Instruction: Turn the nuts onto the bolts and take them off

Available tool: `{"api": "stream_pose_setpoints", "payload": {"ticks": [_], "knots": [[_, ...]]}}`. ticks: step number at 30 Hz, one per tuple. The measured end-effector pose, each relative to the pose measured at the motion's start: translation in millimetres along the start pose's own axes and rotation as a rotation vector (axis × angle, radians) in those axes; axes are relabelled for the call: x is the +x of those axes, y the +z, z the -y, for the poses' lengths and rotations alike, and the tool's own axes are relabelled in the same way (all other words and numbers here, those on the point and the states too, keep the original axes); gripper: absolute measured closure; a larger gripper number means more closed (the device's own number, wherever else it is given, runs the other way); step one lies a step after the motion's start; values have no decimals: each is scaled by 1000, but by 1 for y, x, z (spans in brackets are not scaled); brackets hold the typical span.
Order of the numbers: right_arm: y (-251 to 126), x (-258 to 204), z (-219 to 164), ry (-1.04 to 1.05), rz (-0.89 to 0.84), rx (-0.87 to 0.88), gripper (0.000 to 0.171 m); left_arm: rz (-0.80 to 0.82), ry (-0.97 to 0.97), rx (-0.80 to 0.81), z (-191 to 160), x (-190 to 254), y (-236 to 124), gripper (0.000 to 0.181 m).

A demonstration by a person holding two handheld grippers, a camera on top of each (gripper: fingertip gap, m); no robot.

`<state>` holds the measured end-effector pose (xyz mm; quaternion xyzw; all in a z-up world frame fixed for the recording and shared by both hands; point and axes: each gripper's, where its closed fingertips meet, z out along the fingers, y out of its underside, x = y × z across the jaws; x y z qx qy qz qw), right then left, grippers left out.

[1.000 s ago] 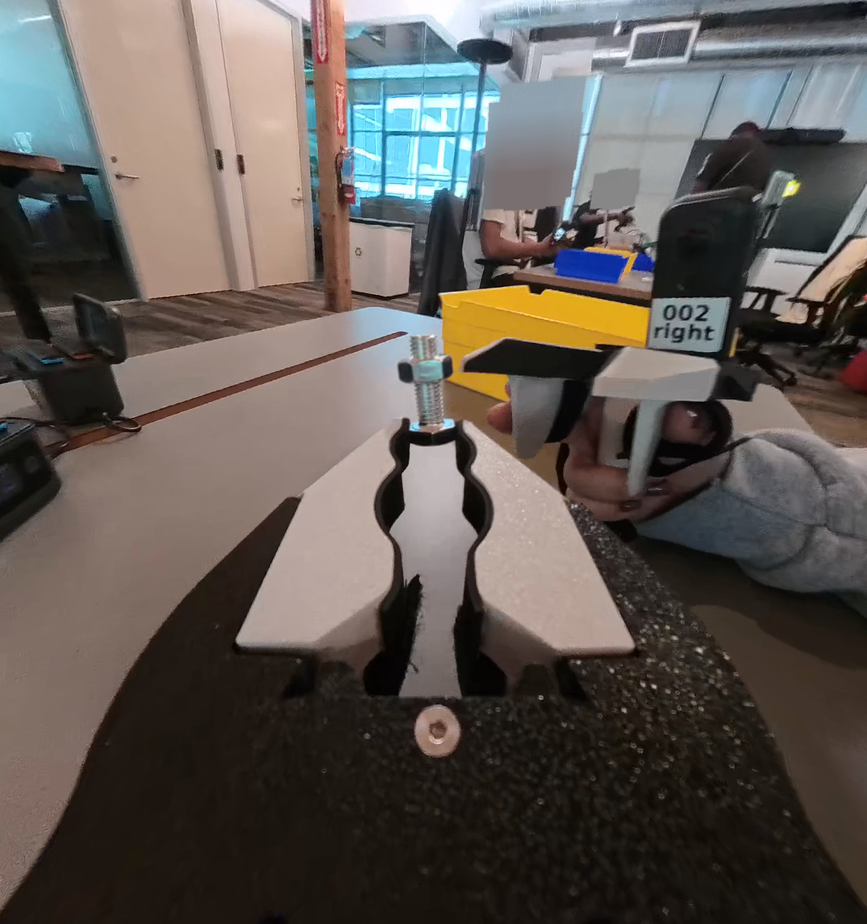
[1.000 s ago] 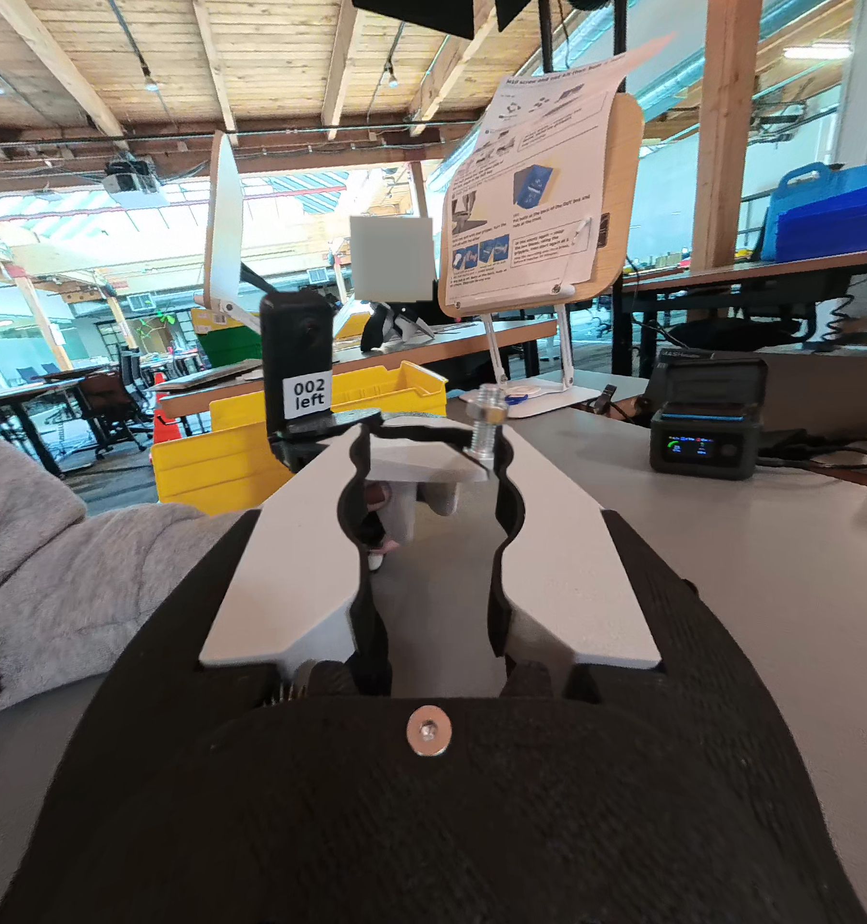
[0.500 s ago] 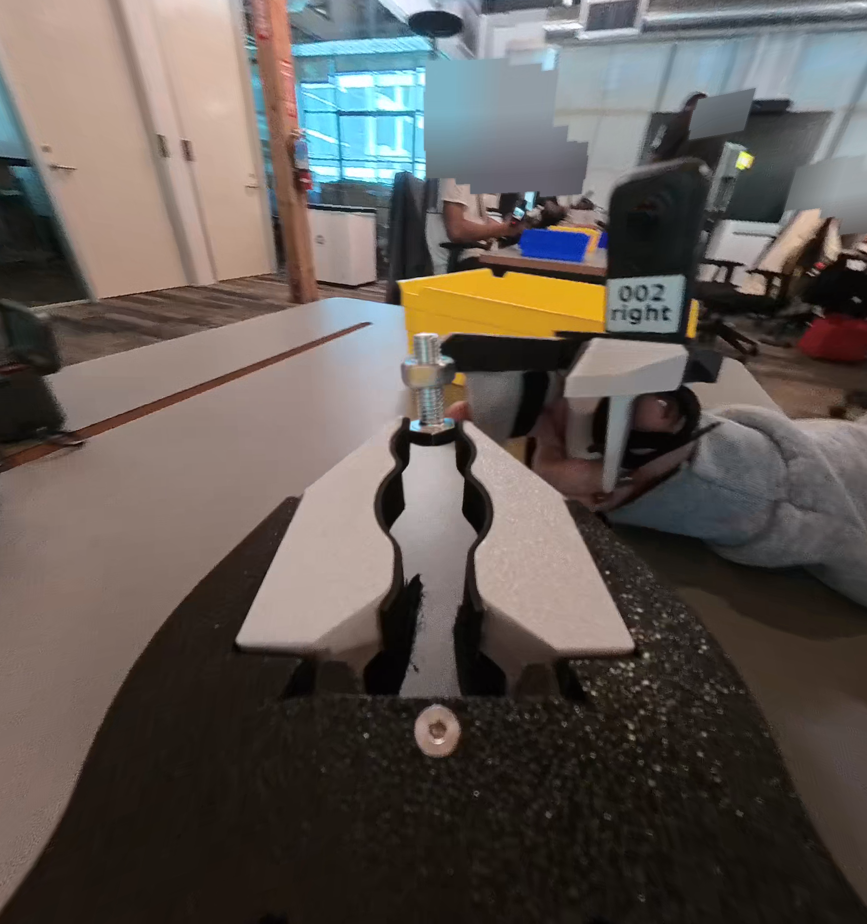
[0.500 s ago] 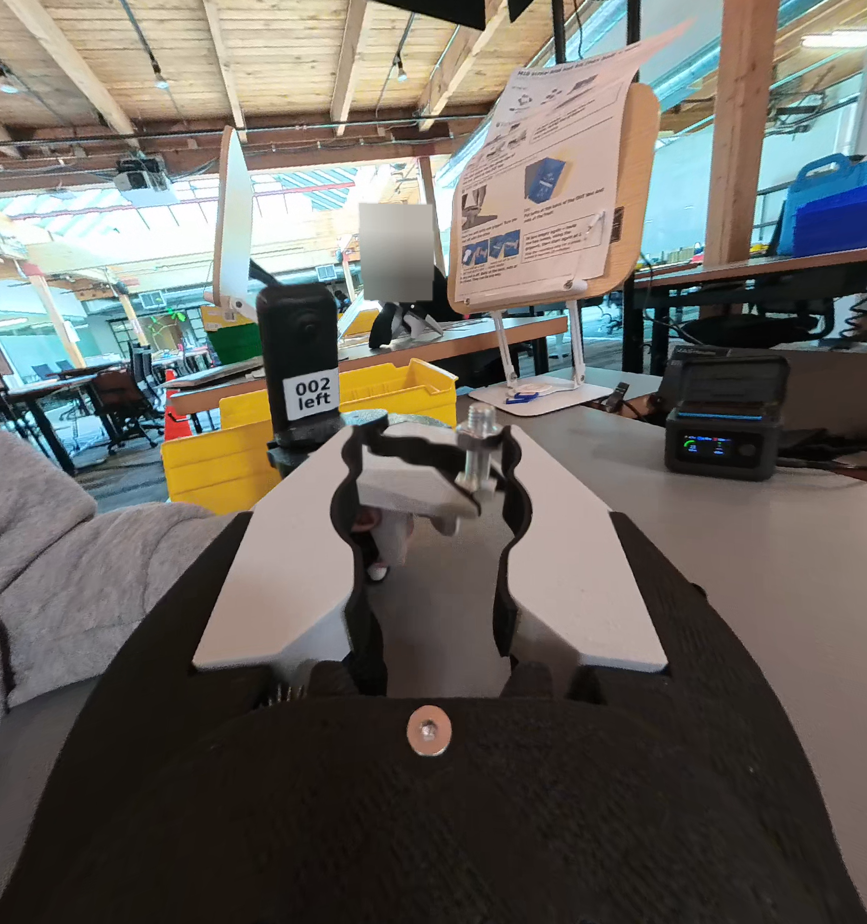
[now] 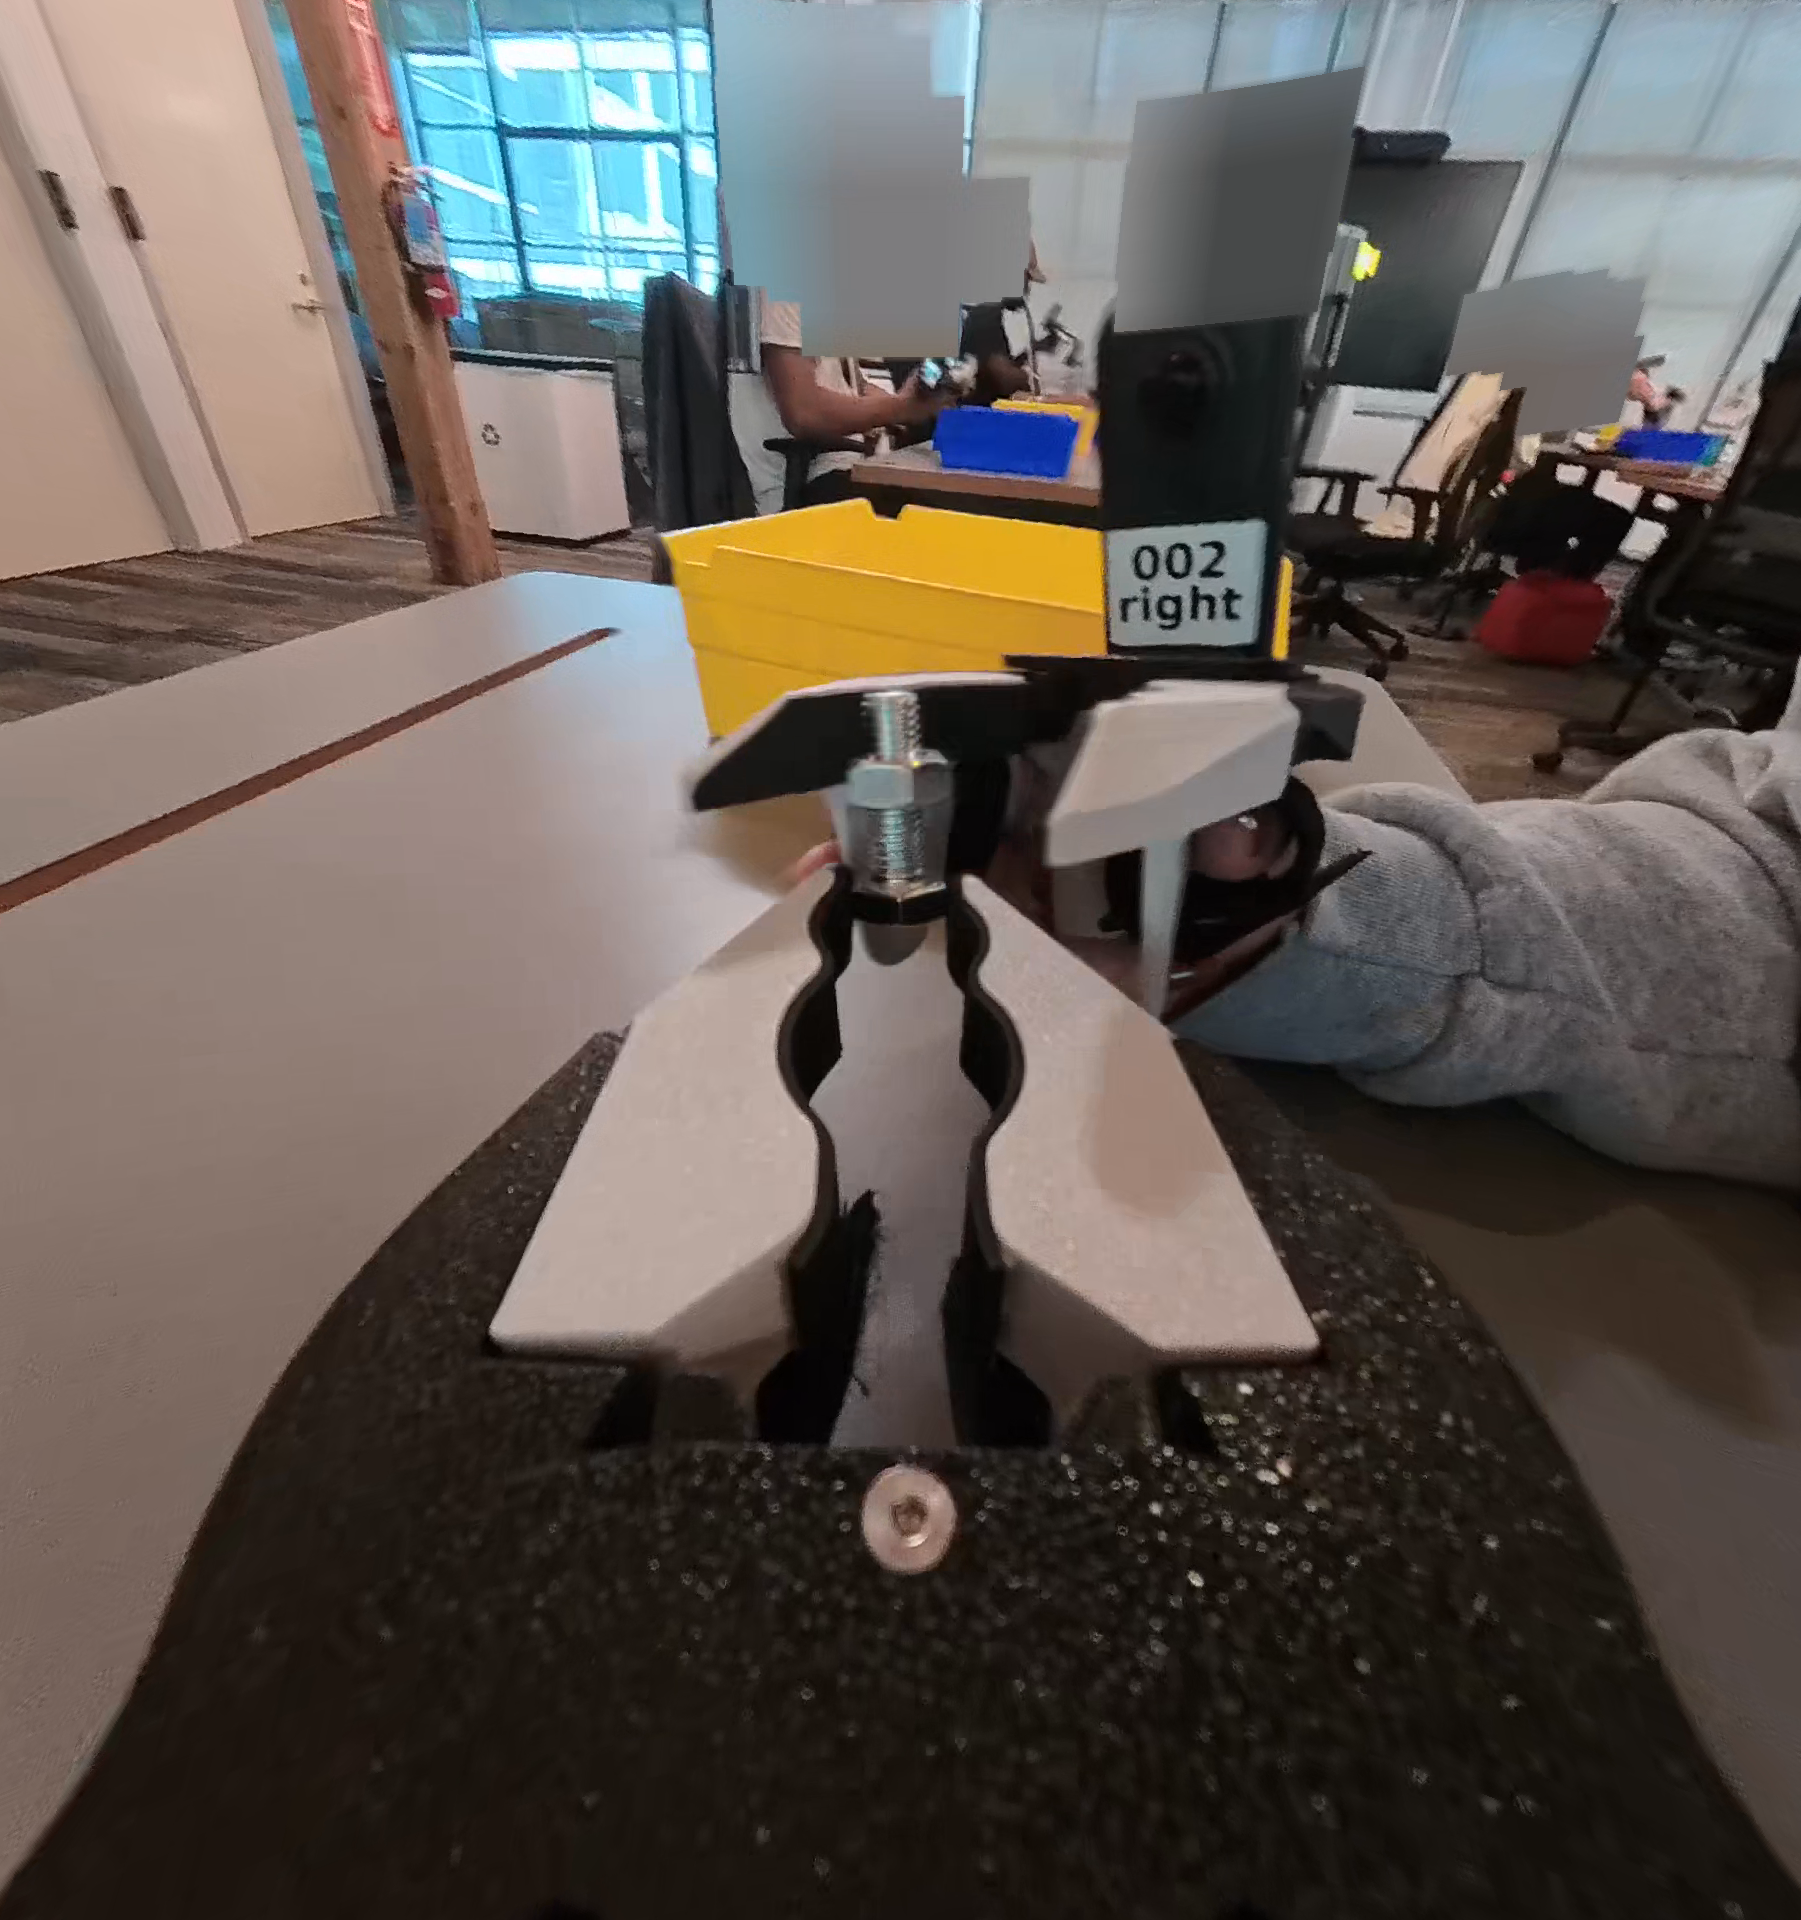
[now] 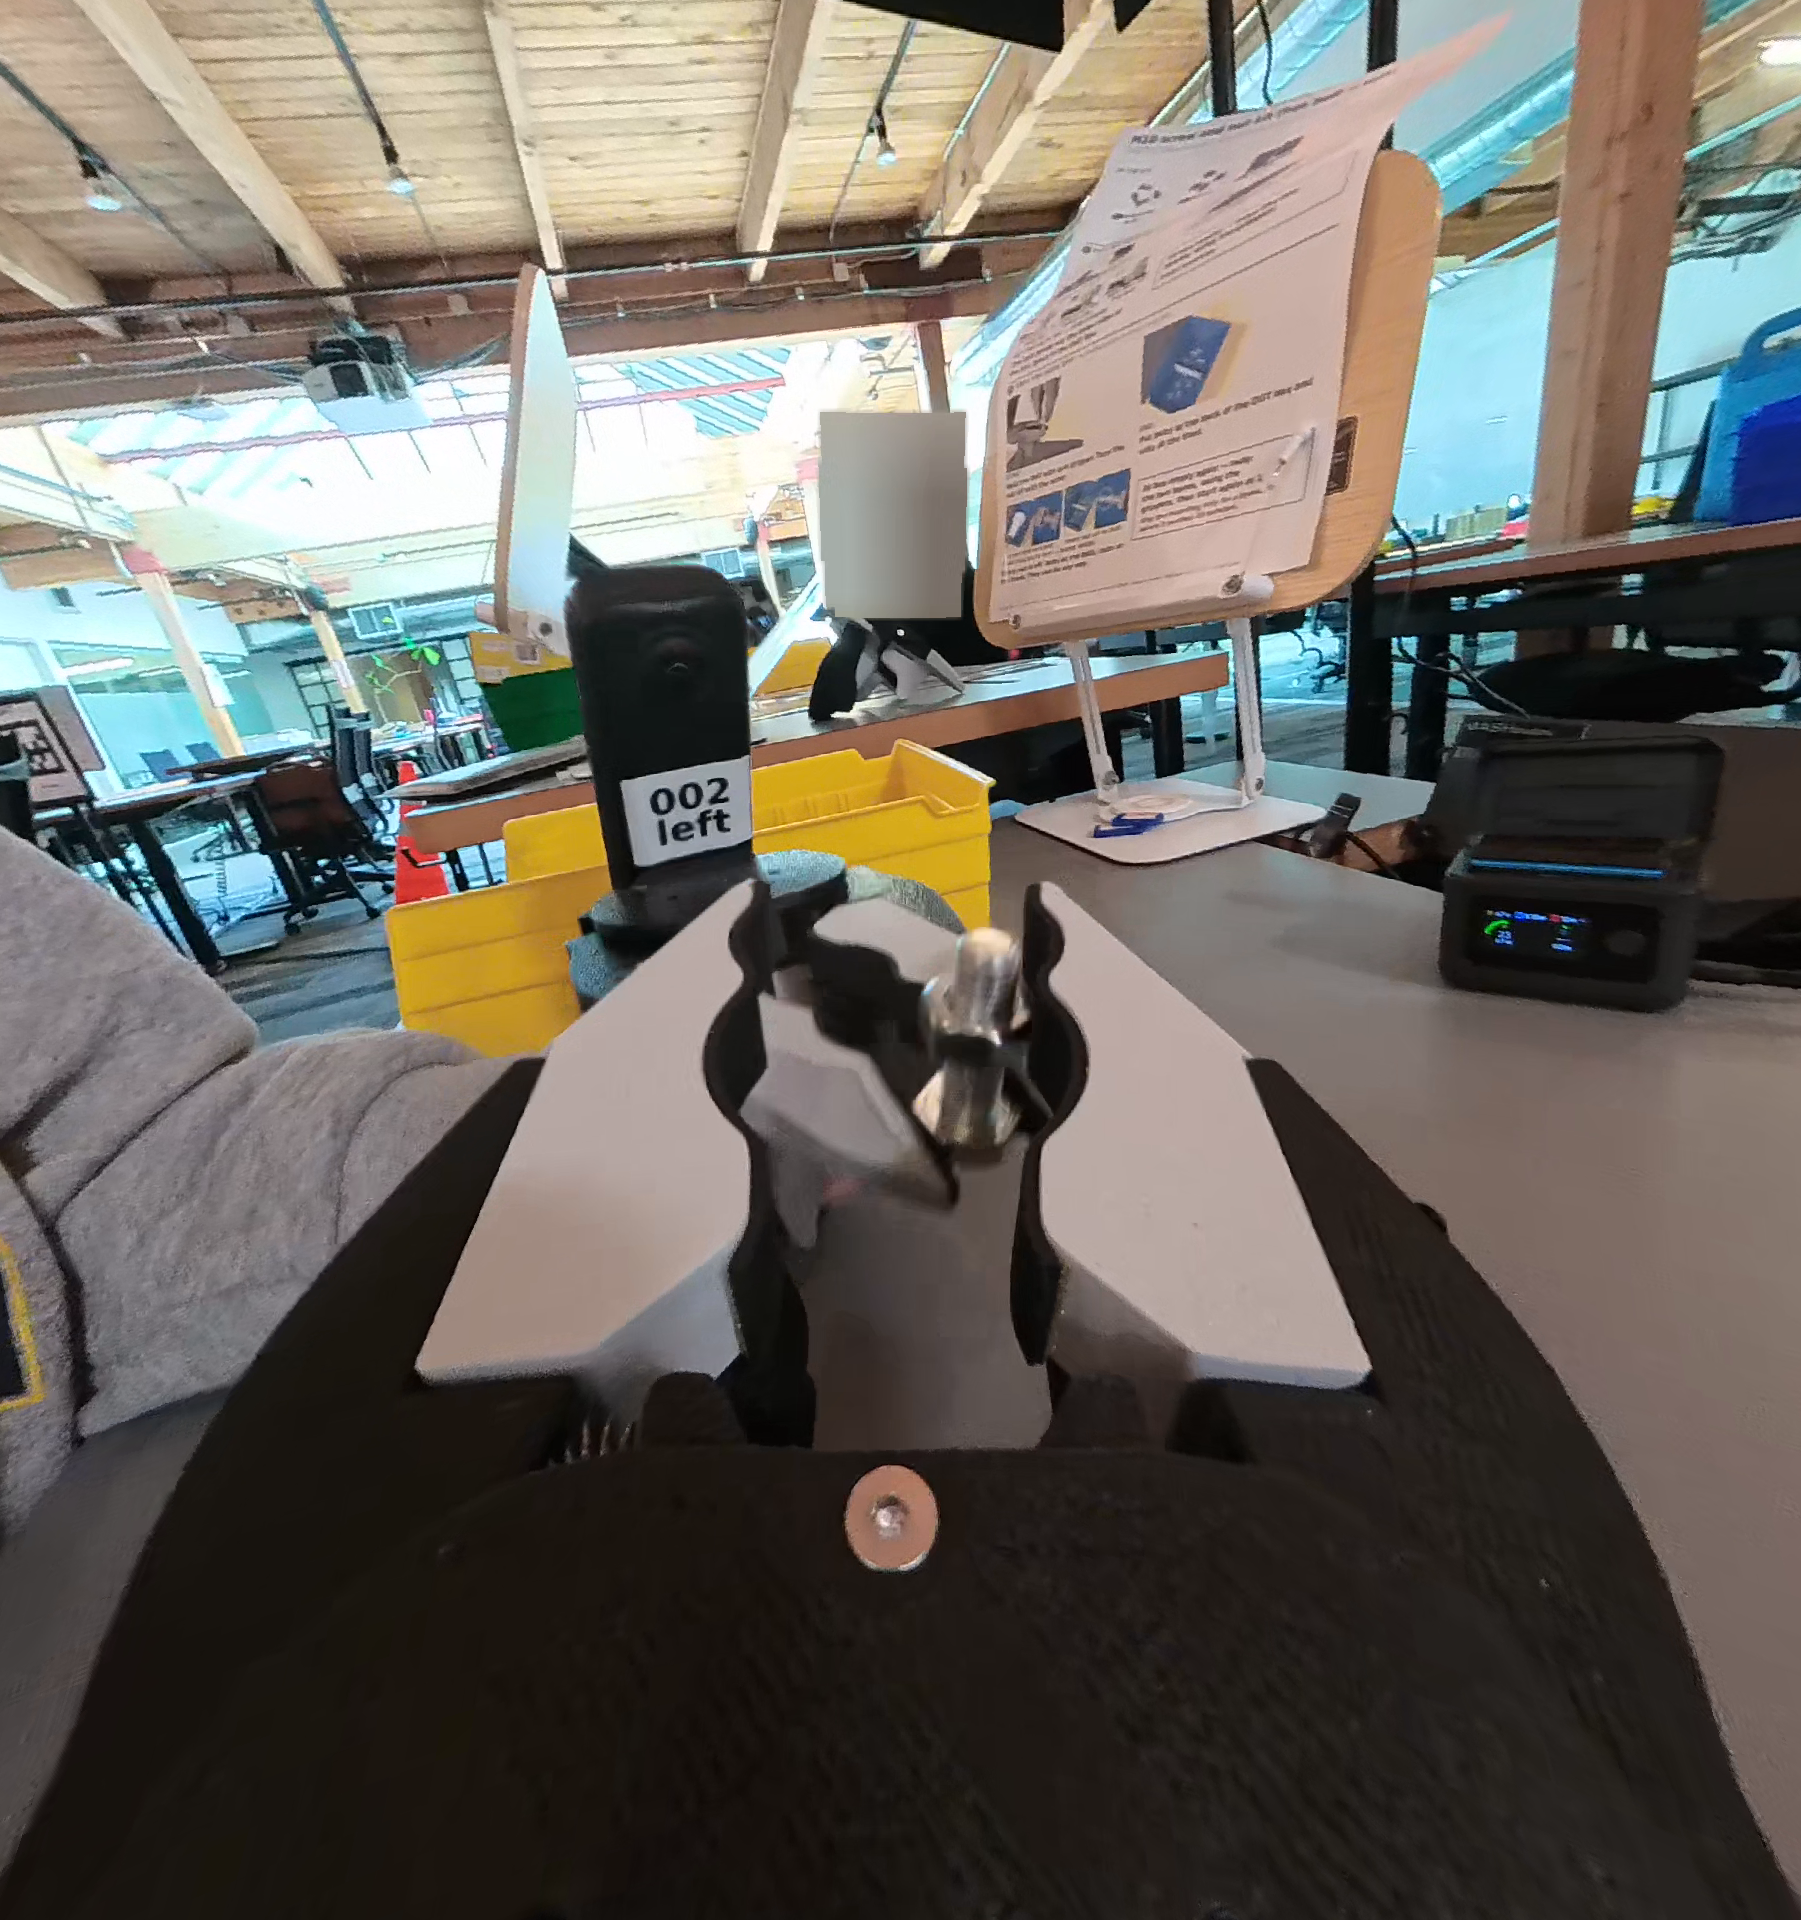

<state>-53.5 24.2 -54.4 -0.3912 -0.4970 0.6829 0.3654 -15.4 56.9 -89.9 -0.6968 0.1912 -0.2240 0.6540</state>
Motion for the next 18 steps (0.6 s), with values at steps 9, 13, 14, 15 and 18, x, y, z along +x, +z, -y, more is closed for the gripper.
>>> {"api": "stream_pose_setpoints", "payload": {"ticks": [9,13,14,15,18], "knots": [[-6,12,5,11,-55,23,119,14,-58,90,14,-14,-20,166],[-1,4,0,24,-13,6,115,-107,-32,34,7,11,-6,166],[0,1,0,22,0,4,115,-115,-35,30,6,13,-4,166],[1,-1,-1,21,15,0,116,-110,-37,27,5,12,-4,166],[2,-4,-2,18,26,-11,115,-29,-50,33,4,-5,-10,166]]}}
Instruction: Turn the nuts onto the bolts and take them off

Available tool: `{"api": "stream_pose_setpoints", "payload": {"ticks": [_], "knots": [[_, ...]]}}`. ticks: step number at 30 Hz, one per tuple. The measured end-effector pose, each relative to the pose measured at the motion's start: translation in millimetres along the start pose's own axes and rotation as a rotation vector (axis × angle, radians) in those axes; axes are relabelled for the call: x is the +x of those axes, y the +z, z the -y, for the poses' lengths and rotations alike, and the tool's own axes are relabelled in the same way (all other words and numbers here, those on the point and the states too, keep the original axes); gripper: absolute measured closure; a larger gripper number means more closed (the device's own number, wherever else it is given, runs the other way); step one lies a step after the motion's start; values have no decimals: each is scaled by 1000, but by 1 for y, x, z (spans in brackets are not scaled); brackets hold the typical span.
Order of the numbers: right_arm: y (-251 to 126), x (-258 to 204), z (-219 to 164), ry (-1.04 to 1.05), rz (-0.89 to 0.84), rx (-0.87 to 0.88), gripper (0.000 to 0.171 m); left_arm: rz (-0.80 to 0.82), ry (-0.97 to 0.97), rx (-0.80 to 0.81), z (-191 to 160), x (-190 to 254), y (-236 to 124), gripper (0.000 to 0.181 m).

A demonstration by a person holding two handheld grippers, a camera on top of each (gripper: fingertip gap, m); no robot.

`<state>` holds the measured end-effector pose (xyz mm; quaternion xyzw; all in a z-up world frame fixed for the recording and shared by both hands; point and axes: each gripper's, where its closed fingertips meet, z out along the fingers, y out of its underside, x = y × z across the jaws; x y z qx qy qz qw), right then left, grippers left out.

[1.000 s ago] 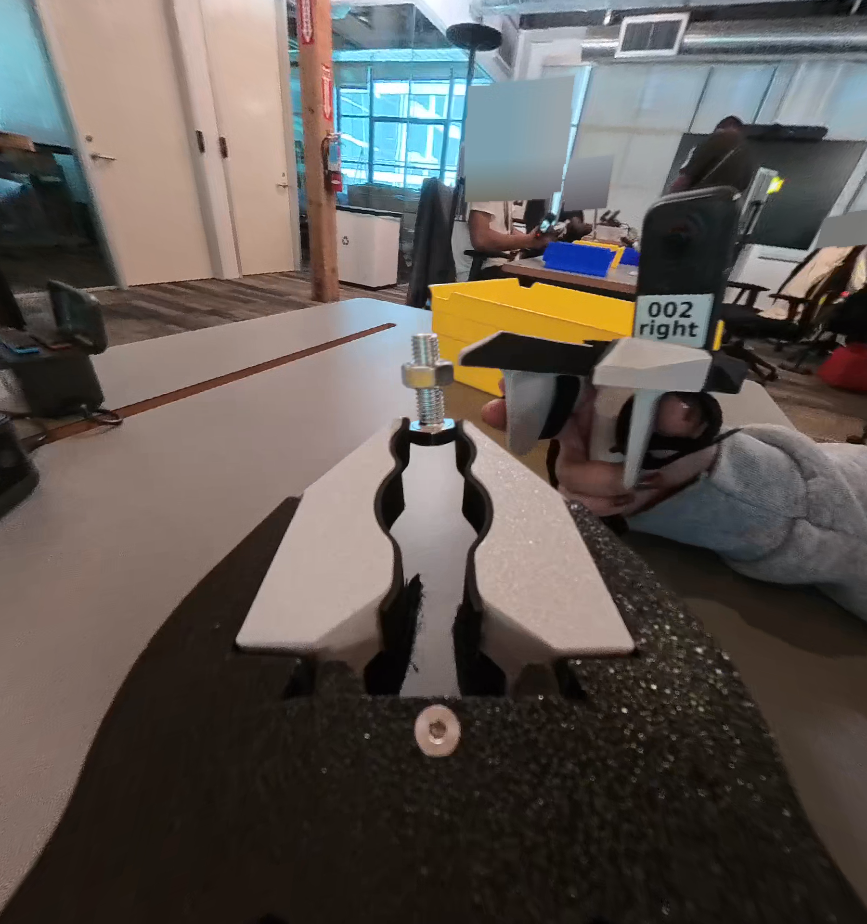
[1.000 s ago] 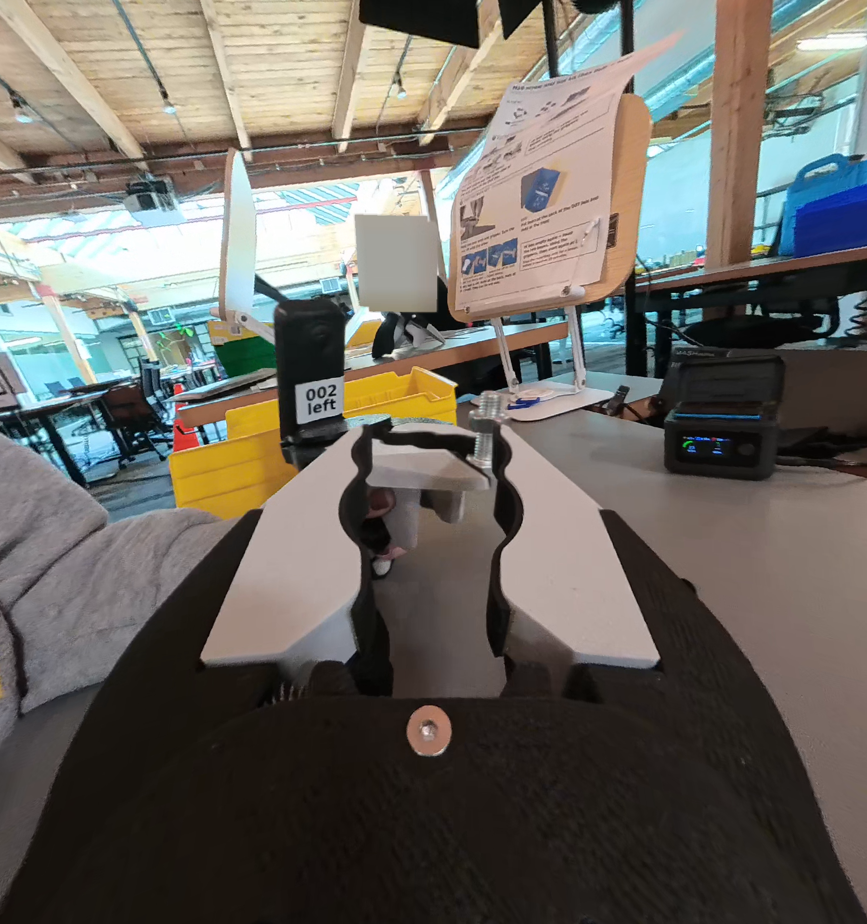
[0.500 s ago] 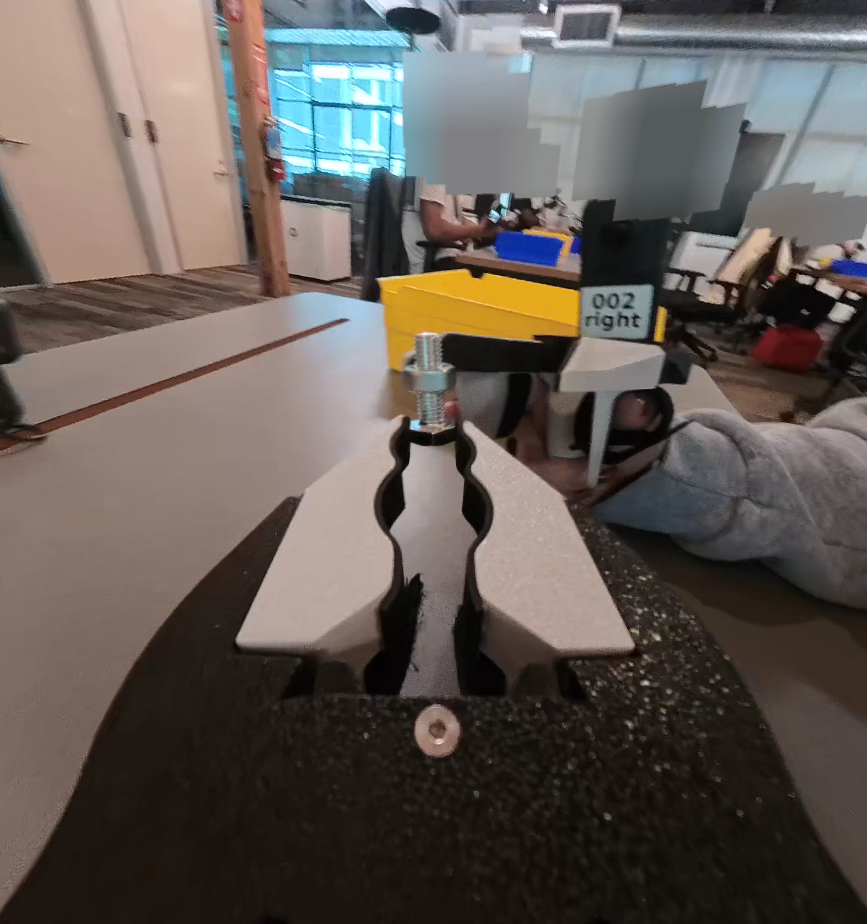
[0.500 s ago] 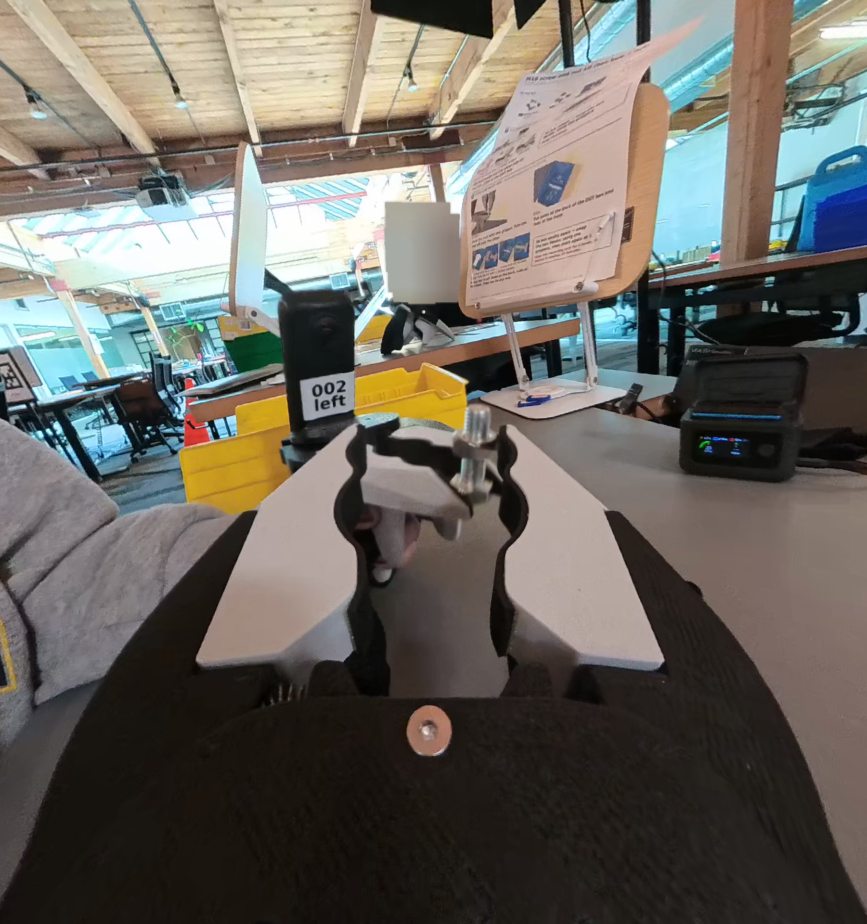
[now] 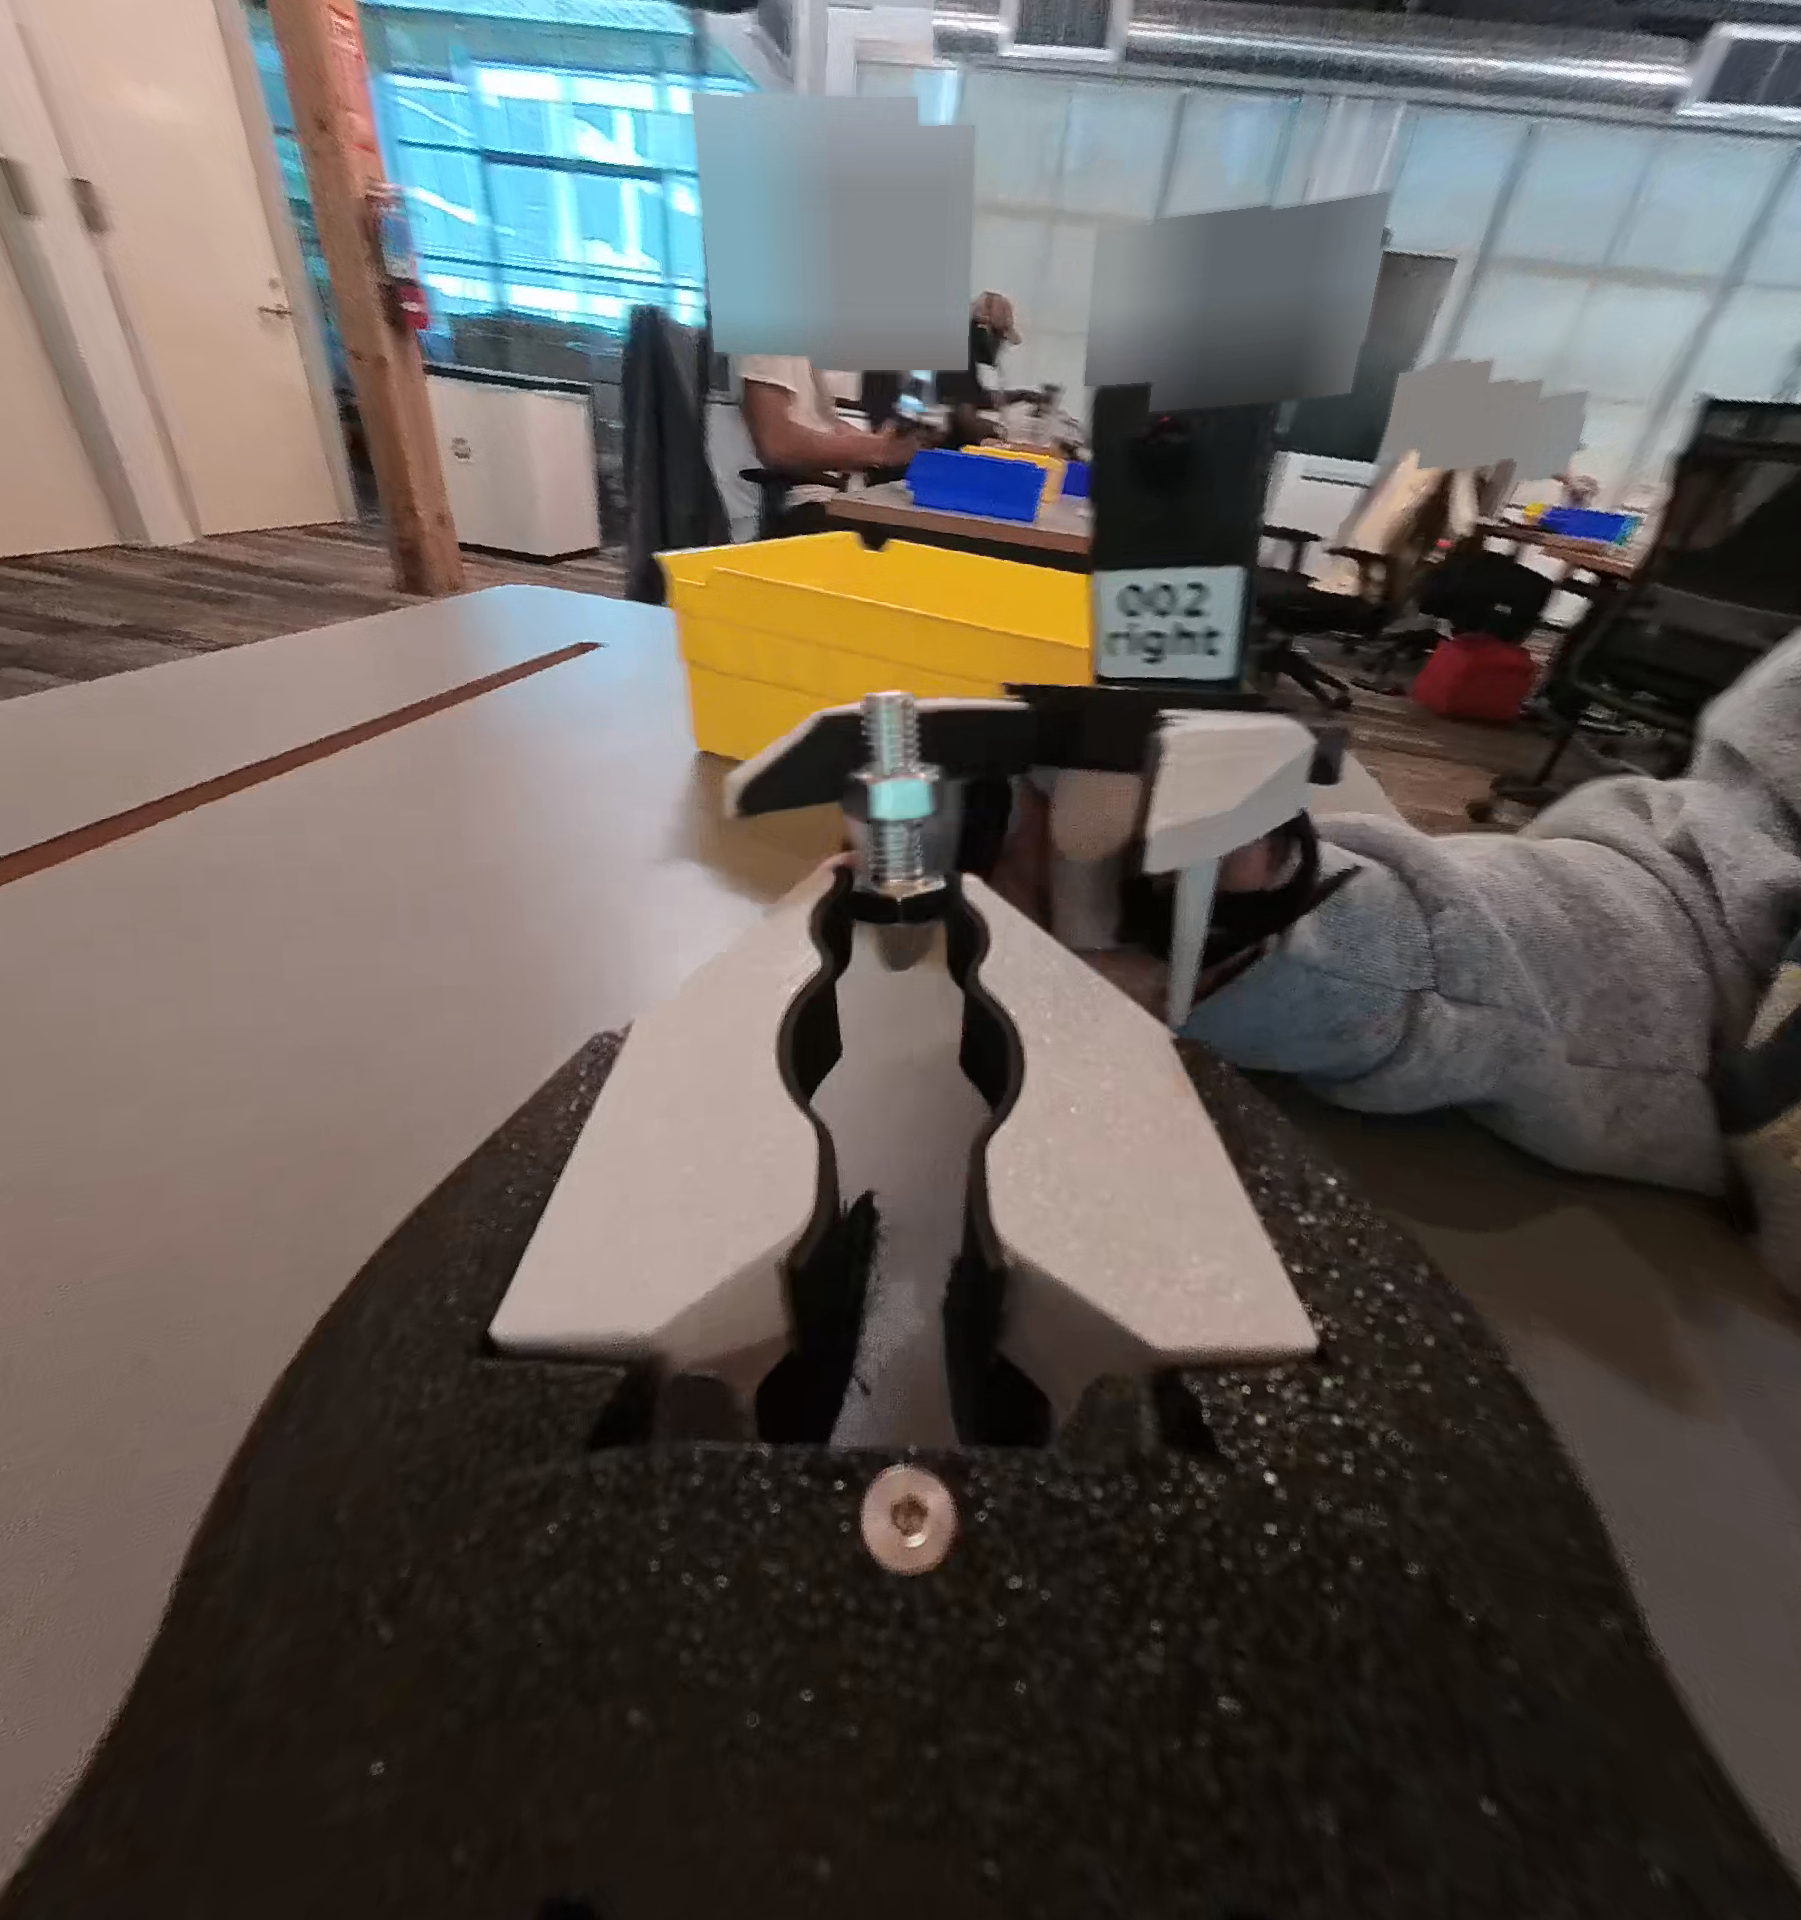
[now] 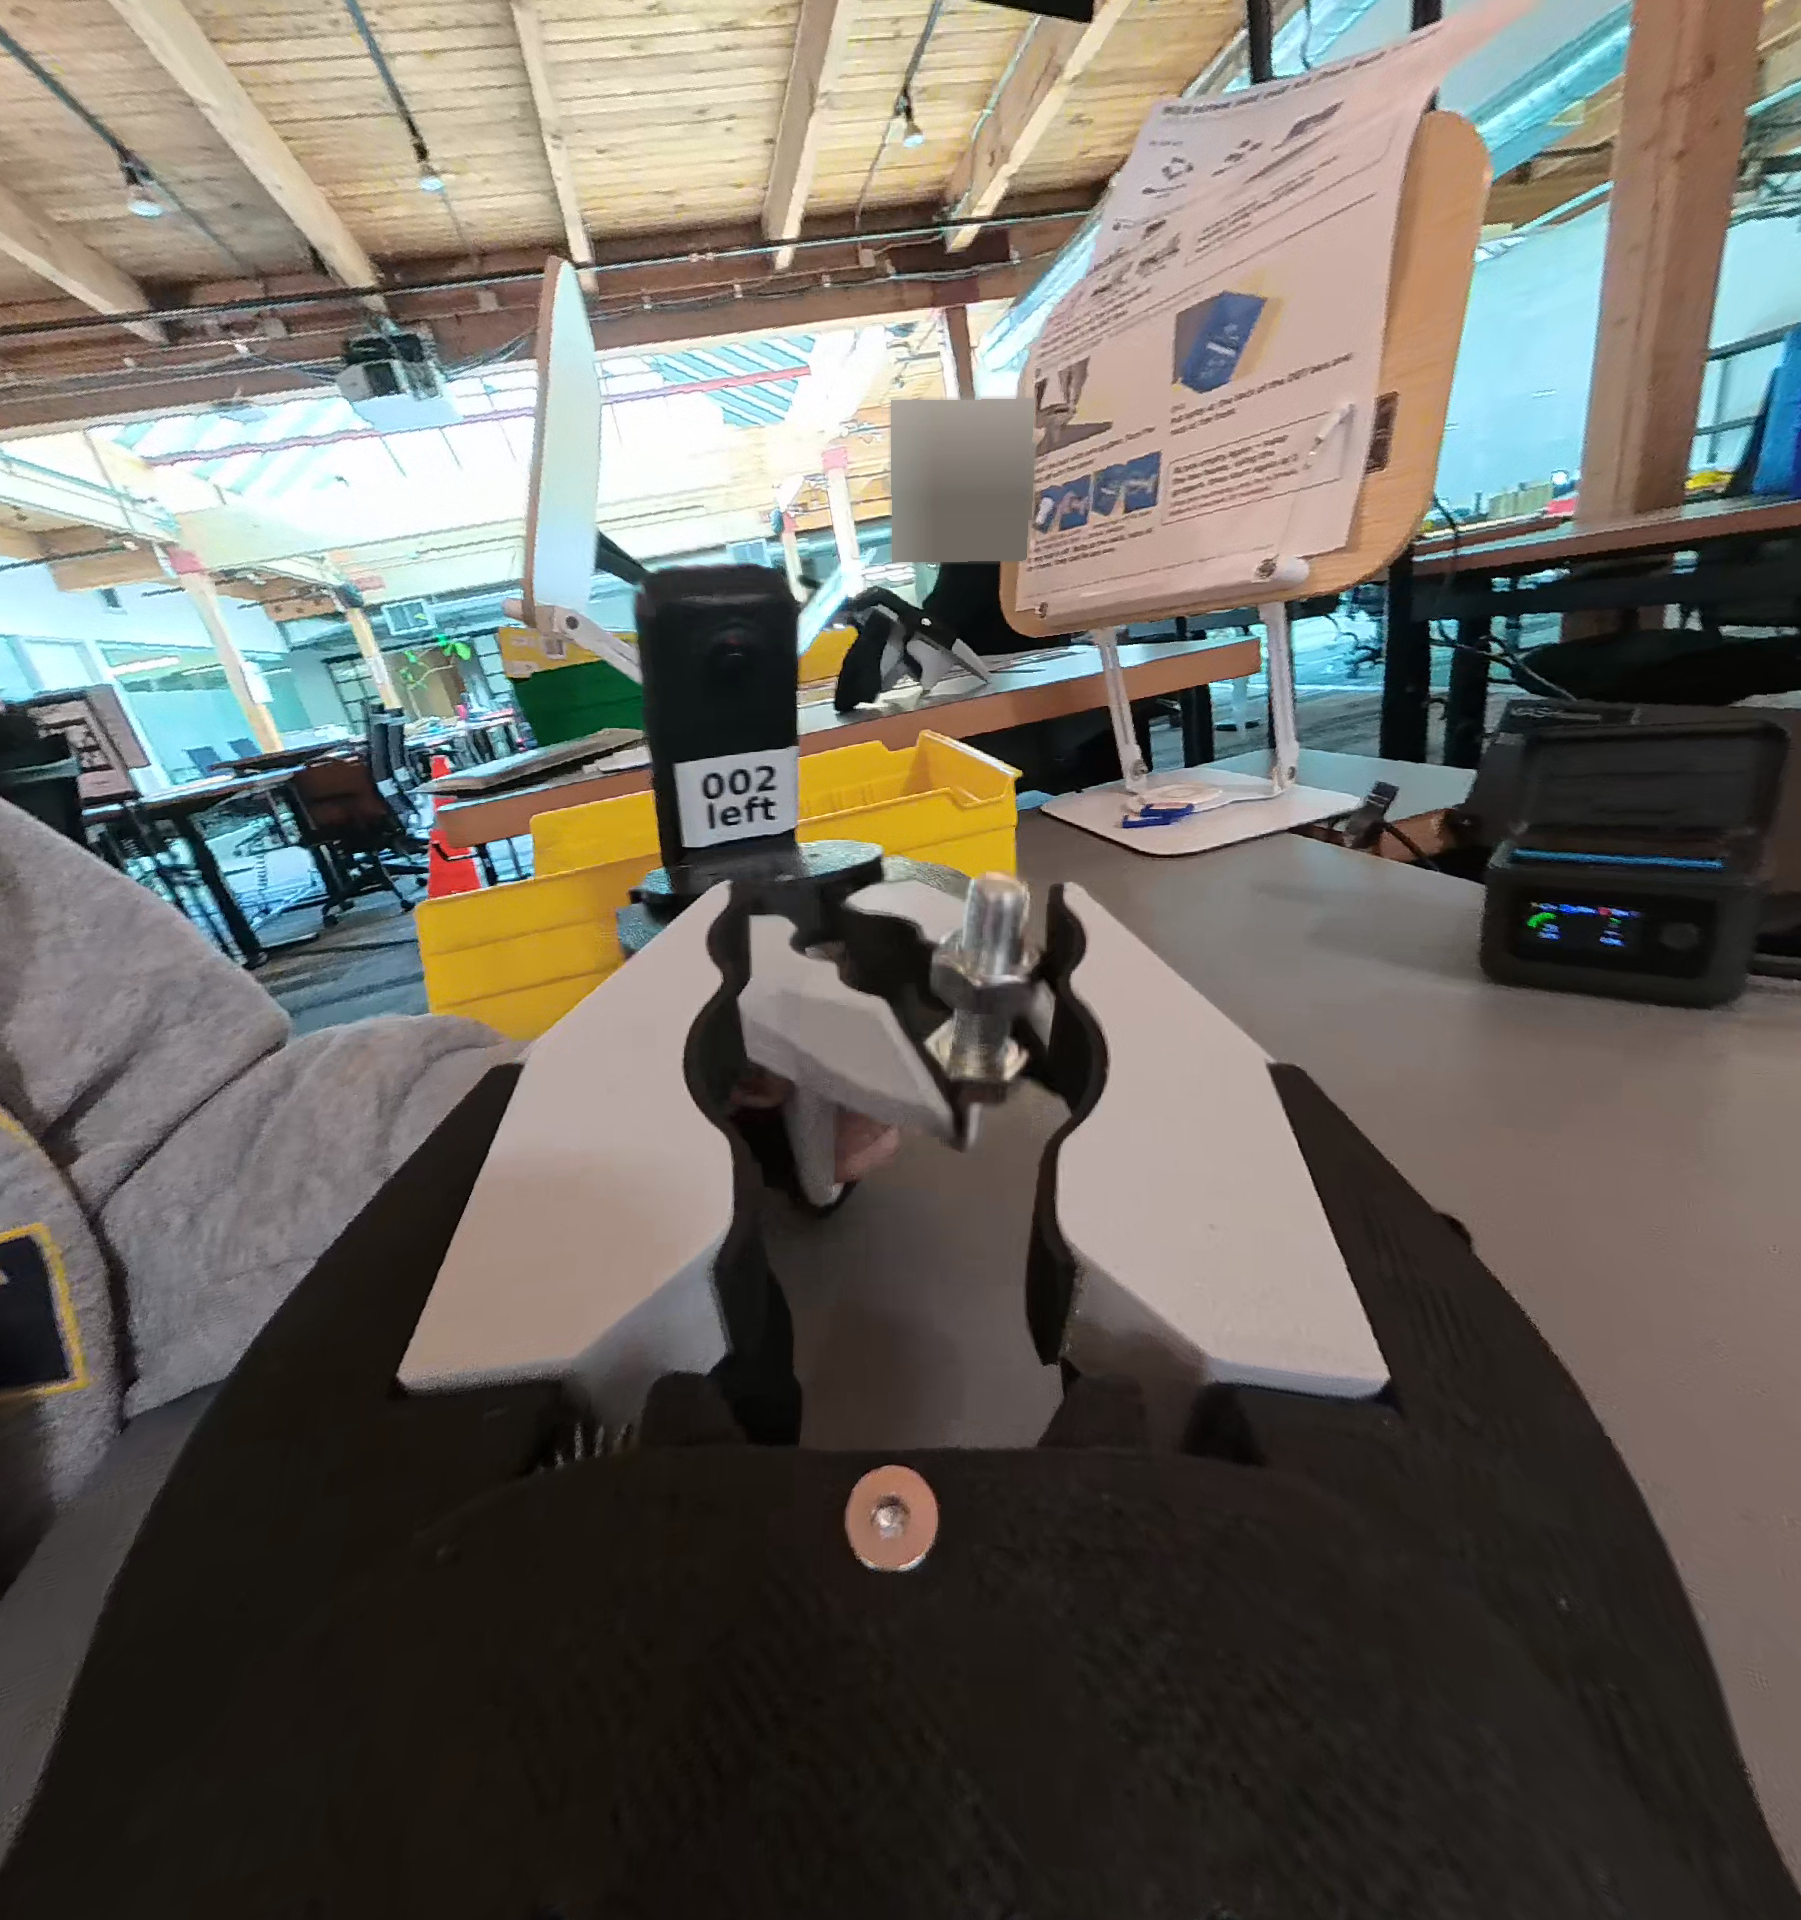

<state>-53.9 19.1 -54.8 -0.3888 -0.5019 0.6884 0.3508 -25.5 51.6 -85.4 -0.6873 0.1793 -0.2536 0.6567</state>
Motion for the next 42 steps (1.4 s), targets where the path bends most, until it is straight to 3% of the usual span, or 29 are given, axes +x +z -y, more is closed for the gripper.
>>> {"api": "stream_pose_setpoints", "payload": {"ticks": [2,4,7,11,14,20,22,25,31,37,39,42], "knots": [[-2,6,1,1,-28,6,111,111,-24,34,5,-21,-12,166],[-7,5,5,13,0,23,127,192,-61,60,7,-38,-23,166],[-7,16,5,0,-78,24,114,102,-43,56,8,-21,-15,166],[-2,9,0,16,-41,9,113,-50,11,-19,-2,14,7,166],[2,0,-3,13,3,-7,114,-69,-6,-20,-4,18,11,166],[-1,6,0,18,-20,2,111,110,-45,31,4,-22,-14,166],[-5,7,3,26,-12,19,120,177,-78,56,6,-37,-23,166],[-5,18,5,13,-88,41,112,90,-64,54,7,-20,-14,166],[2,7,-1,21,-32,10,110,-75,-27,-26,-5,18,13,166],[0,7,0,30,-21,13,110,125,-39,49,7,-22,-12,166],[-5,5,5,51,15,37,128,200,-60,64,9,-38,-23,166],[-5,15,3,42,-53,30,117,141,-78,96,14,-31,-22,166]]}}
